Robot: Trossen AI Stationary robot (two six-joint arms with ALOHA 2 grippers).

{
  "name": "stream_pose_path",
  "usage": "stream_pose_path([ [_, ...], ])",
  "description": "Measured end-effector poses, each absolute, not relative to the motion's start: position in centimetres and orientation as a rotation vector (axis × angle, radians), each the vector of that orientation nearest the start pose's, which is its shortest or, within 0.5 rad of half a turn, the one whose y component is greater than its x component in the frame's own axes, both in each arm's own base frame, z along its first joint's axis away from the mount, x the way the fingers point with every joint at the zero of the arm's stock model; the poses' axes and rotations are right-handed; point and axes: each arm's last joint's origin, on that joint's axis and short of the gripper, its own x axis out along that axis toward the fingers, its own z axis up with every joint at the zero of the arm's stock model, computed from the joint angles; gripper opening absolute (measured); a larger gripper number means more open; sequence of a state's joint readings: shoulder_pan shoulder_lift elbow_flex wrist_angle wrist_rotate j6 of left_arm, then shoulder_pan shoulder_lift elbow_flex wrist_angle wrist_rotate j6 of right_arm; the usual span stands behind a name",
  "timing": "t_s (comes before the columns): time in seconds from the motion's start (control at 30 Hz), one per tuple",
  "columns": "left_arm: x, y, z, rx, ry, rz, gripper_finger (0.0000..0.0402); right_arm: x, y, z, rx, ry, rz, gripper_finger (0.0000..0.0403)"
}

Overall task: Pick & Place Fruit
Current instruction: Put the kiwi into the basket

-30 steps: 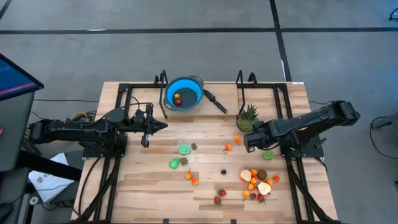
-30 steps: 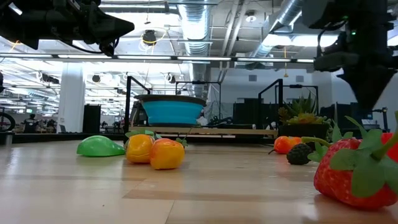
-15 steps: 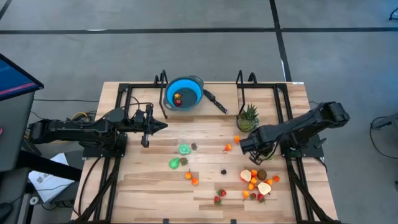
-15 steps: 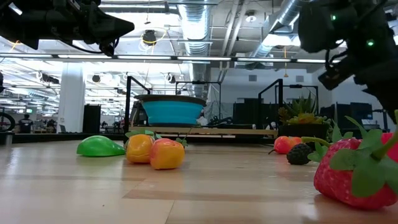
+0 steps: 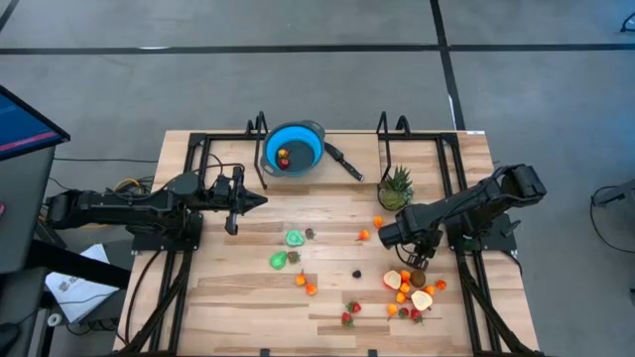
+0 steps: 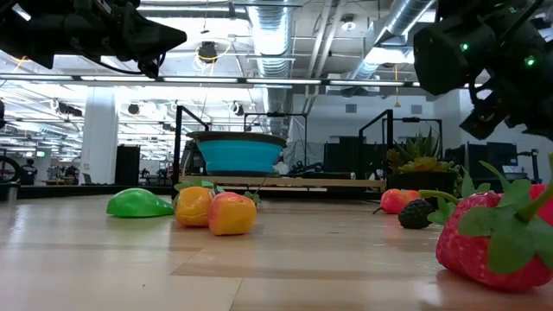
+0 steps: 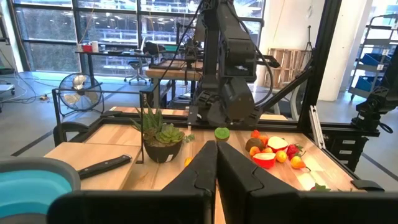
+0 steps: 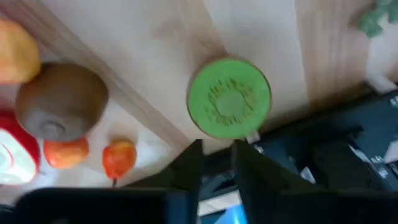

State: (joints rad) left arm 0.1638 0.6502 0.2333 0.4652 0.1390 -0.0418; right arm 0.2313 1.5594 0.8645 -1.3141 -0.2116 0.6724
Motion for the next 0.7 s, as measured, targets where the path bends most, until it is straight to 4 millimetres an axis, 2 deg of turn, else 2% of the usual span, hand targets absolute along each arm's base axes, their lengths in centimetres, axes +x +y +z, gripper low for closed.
stream_pose_path([
  [0.2,15.3,2.1,22.4,-0.035,-0.047,0.024,0.0002,19.8,5.4,17.1,0.395,2.001,-0.389,0.0228],
  [0.33,15.3,2.1,22.4,-0.035,-0.047,0.024,0.0002,19.8,5.3,17.1,0.368,1.990,-0.404,0.0297],
  [0.5,15.3,2.1,22.4,-0.035,-0.048,0.024,0.0002,20.0,5.5,17.0,0.309,1.955,-0.392,0.0338],
  [0.7,15.3,2.1,22.4,-0.035,-0.048,0.024,0.0002,19.8,5.8,15.6,0.285,1.911,-0.336,0.0347],
])
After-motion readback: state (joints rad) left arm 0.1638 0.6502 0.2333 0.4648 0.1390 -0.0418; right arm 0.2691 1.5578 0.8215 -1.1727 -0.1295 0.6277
